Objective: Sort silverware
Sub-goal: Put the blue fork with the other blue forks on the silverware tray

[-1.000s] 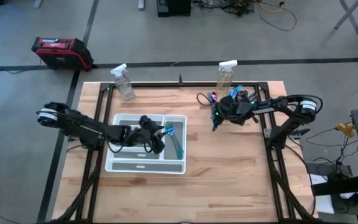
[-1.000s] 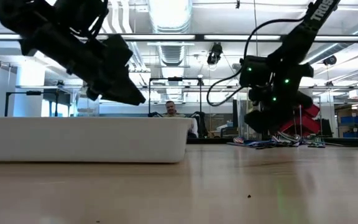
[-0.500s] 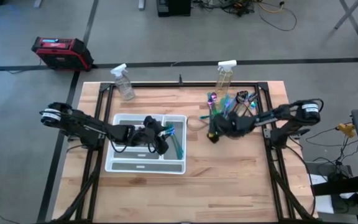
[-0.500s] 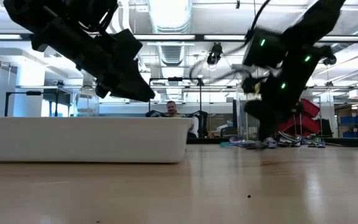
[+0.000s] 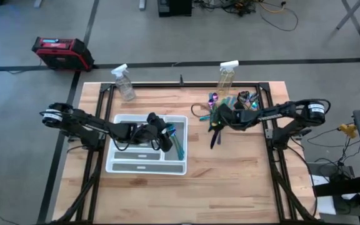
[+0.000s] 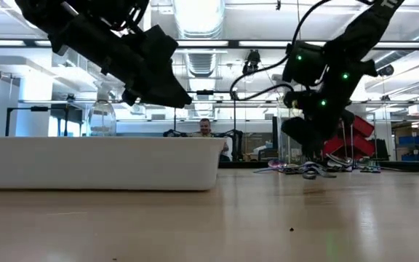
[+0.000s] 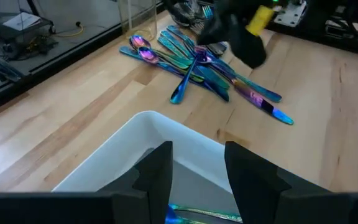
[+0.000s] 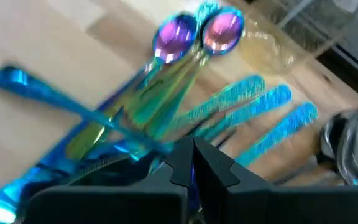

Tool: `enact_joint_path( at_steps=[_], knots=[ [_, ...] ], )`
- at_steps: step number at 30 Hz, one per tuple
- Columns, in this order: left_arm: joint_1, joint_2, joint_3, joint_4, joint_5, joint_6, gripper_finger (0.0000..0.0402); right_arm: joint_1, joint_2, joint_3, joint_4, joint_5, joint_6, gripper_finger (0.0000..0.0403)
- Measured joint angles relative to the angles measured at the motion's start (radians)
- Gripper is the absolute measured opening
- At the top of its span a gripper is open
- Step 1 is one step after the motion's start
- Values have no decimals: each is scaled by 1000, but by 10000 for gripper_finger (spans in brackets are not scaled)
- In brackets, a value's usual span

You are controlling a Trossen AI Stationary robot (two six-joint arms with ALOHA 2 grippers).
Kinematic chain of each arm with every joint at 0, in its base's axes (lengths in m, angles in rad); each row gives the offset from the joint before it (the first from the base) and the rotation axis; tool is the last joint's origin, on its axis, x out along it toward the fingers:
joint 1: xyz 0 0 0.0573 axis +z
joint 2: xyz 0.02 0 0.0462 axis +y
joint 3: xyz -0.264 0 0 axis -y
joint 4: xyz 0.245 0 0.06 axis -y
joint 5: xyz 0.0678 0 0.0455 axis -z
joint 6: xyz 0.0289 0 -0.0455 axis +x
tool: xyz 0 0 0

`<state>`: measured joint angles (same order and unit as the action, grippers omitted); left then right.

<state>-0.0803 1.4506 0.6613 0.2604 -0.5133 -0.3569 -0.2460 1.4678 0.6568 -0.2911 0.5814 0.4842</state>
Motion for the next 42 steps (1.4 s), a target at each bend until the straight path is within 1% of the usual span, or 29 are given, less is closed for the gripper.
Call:
enact_joint_path(
  at_steps=[3,5,8,10,11,14,16,18,20,26,31,34,39,42],
  knots=[
    [1,2,-5,-14,0,0,132,-6,-19,10,20,-81,-105,22],
    [0,5,-8,-23,0,1,132,-18,-21,14,12,-148,-169,44],
    [1,5,-15,-23,0,7,132,-59,-4,31,3,-249,-243,92],
    [3,10,-13,-18,0,8,133,-94,12,38,13,-332,-321,127],
    [3,10,-12,-16,0,8,132,-108,20,39,12,-354,-350,143],
    [4,8,-12,-17,3,8,132,-149,32,57,16,-365,-403,181],
    [4,9,-9,-17,4,8,132,-177,33,59,0,-388,-444,194],
    [4,8,-9,-25,8,8,132,-203,43,58,-21,-428,-474,198],
    [4,5,-8,-23,7,8,132,-229,44,58,-45,-459,-501,197],
    [5,9,-5,-17,7,5,133,-273,41,58,-91,-466,-493,176],
    [5,13,-8,-21,7,0,133,-263,38,59,-149,-584,-475,143],
    [5,14,-8,-20,7,0,133,-251,36,59,-161,-630,-473,118],
    [5,15,-8,-18,7,0,133,-221,30,59,-172,-737,-520,76],
    [5,15,-8,-18,8,0,132,-203,29,59,-175,-753,-548,54]
  ],
)
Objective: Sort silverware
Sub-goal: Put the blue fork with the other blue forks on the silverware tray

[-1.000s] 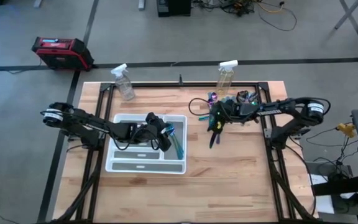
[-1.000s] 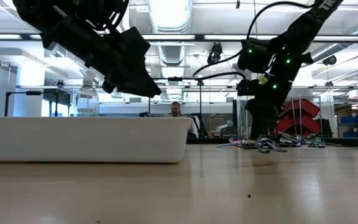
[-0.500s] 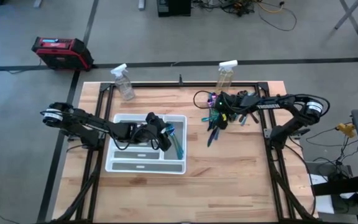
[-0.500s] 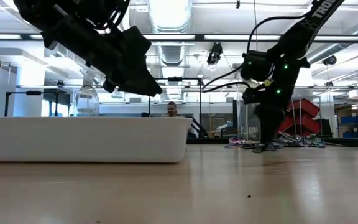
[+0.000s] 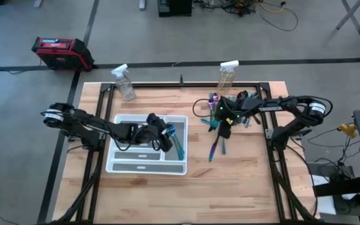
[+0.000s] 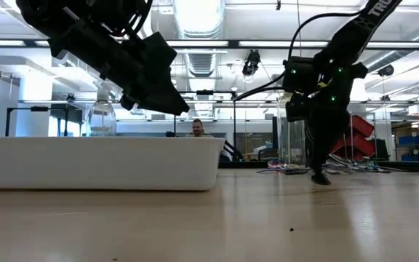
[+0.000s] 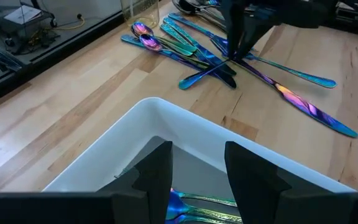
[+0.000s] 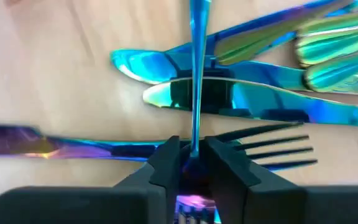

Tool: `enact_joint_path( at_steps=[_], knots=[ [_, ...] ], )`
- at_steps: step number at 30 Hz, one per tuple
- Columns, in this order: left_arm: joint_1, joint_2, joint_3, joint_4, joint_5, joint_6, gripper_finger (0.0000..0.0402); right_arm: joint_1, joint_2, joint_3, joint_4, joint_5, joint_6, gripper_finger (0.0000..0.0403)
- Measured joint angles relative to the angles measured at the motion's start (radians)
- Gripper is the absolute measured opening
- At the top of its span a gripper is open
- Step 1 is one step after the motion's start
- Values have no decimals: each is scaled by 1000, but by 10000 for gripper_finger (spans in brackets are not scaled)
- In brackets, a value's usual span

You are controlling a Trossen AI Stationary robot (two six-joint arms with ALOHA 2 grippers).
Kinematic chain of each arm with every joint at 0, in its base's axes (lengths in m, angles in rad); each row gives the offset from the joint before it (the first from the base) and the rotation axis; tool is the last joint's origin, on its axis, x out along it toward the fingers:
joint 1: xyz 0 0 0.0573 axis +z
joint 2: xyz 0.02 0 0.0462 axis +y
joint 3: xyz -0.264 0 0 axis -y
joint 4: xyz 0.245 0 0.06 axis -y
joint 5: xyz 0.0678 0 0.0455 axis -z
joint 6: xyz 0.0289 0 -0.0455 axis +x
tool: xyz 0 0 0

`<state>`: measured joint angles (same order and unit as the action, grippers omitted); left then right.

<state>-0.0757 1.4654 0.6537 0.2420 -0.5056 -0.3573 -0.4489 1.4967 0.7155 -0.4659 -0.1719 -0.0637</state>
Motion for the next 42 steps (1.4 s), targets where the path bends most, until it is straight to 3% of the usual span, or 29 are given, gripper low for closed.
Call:
enact_joint_path(
  at_steps=[8,12,17,20,29,32,36,42],
  knots=[
    [0,0,0,2,0,0,132,39,-7,-1,-13,12,-15,39],
    [0,0,0,2,0,0,132,71,-8,29,-103,26,-25,65],
    [0,0,0,2,0,0,132,105,-16,88,-235,140,39,107],
    [0,0,-2,1,0,0,132,116,-16,98,-294,141,70,127],
    [0,0,-14,-2,0,1,132,118,3,61,-258,135,110,159],
    [0,0,-14,2,-5,4,132,117,14,59,-219,89,111,164],
    [0,0,-14,2,-6,5,133,118,27,59,-190,101,117,149],
    [0,0,-14,14,-9,22,133,123,28,58,-199,156,116,70]
  ],
)
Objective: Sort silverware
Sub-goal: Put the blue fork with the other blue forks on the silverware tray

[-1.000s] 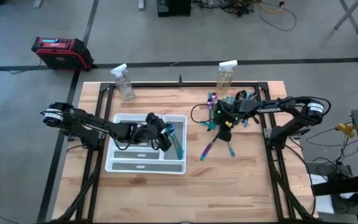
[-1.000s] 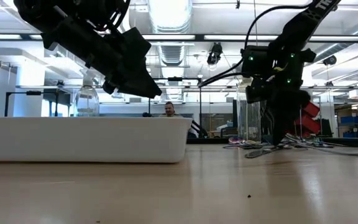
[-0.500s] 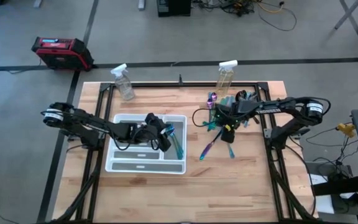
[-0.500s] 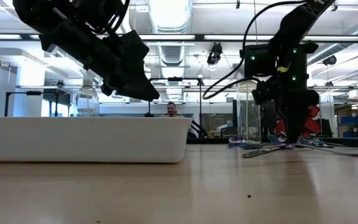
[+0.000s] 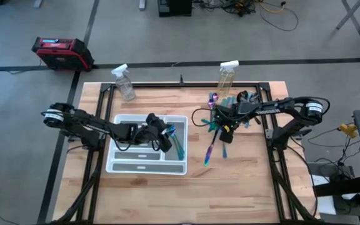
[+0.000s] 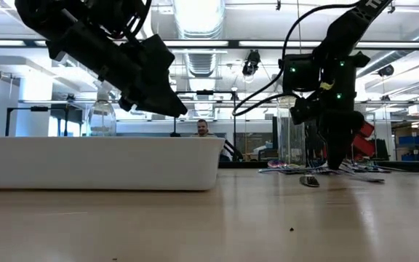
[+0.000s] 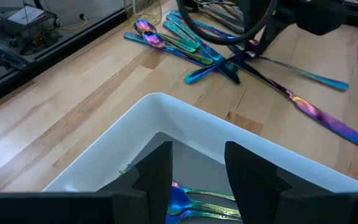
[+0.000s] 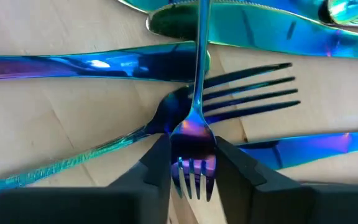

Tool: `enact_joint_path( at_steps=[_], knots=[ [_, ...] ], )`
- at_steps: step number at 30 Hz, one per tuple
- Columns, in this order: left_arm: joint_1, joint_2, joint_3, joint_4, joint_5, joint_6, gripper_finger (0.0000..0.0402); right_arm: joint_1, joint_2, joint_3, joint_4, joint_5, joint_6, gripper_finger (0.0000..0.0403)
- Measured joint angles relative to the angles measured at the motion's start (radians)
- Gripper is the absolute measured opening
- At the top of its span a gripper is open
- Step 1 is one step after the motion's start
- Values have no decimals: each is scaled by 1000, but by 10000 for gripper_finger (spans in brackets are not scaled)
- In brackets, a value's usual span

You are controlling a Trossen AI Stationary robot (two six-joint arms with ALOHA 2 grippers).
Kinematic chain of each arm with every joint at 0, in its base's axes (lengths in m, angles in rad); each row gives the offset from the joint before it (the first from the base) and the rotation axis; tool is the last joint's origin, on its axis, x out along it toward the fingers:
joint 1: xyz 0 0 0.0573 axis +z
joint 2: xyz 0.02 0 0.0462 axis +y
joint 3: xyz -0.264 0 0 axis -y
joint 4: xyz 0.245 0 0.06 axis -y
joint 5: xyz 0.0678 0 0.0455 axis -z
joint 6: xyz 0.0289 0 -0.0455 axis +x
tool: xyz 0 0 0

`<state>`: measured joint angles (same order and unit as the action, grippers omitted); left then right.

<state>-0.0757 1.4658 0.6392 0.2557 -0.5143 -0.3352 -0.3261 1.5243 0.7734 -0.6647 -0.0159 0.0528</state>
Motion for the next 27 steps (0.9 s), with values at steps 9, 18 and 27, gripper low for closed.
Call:
enact_joint_path(
  at_steps=[9,18,27],
  knots=[
    [-1,22,0,194,145,174,133,86,-54,37,-35,96,-58,69],
    [1,22,0,254,218,227,133,360,-110,89,-29,531,-223,69],
    [1,22,0,260,219,352,133,572,-107,90,123,791,-262,69]
  ],
)
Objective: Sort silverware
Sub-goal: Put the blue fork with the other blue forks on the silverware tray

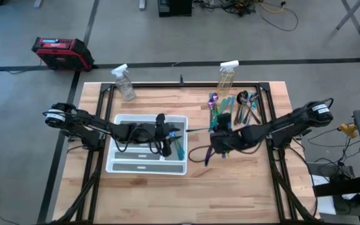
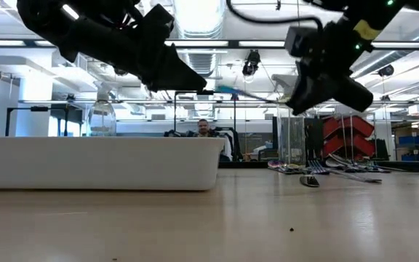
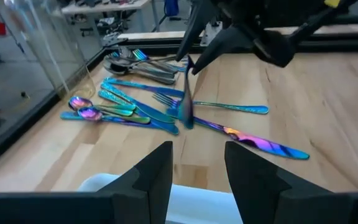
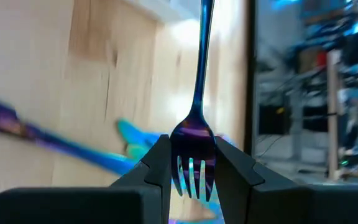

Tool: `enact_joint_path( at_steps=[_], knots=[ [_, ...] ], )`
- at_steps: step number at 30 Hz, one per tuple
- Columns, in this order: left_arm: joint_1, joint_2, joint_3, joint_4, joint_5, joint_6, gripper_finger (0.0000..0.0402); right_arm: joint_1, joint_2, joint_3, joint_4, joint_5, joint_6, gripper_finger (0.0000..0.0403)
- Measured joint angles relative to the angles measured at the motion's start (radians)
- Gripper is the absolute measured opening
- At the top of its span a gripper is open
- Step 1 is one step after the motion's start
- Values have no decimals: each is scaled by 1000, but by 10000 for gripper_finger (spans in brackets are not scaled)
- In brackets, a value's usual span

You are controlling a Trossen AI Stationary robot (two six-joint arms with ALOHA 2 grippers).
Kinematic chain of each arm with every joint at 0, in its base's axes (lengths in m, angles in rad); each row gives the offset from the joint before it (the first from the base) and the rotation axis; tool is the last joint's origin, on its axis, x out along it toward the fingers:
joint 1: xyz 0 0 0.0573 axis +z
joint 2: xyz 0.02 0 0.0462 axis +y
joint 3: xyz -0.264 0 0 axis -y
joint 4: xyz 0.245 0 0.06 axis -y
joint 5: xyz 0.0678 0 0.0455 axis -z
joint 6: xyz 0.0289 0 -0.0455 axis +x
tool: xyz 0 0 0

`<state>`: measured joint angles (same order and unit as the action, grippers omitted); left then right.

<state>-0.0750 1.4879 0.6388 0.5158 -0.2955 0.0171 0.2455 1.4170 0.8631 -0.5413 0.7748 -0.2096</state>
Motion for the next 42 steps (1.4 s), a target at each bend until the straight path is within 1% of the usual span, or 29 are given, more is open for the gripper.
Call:
enact_joint_path(
  at_steps=[2,5,10,13,18,21,25,29,32,35,38,40,42],
  knots=[
    [0,0,0,2,5,45,133,33,0,0,32,24,0,69],
    [0,0,0,11,61,101,133,76,0,0,87,41,0,69],
    [1,0,0,50,236,166,133,125,-1,0,196,37,-7,69],
    [0,5,0,129,331,199,133,139,-1,0,266,-3,-28,69],
    [-2,50,0,304,414,267,133,140,-1,0,373,-66,-58,69],
    [-4,86,2,378,418,308,133,140,-1,0,421,-79,-87,69],
    [-4,134,22,453,418,343,133,140,-2,0,461,-134,-96,69],
    [-5,175,70,452,418,348,132,140,-2,0,497,-147,-99,69],
    [-4,198,87,451,418,377,124,140,-2,0,511,-147,-99,69],
    [-5,203,88,447,418,393,99,140,-2,0,509,-148,-97,69],
    [-5,199,87,451,418,393,60,140,-2,0,513,-148,-96,69],
    [-5,196,87,449,418,392,26,140,-2,0,520,-147,-94,70],
    [-5,196,89,452,417,391,10,140,-2,0,526,-147,-84,76]
  ],
)
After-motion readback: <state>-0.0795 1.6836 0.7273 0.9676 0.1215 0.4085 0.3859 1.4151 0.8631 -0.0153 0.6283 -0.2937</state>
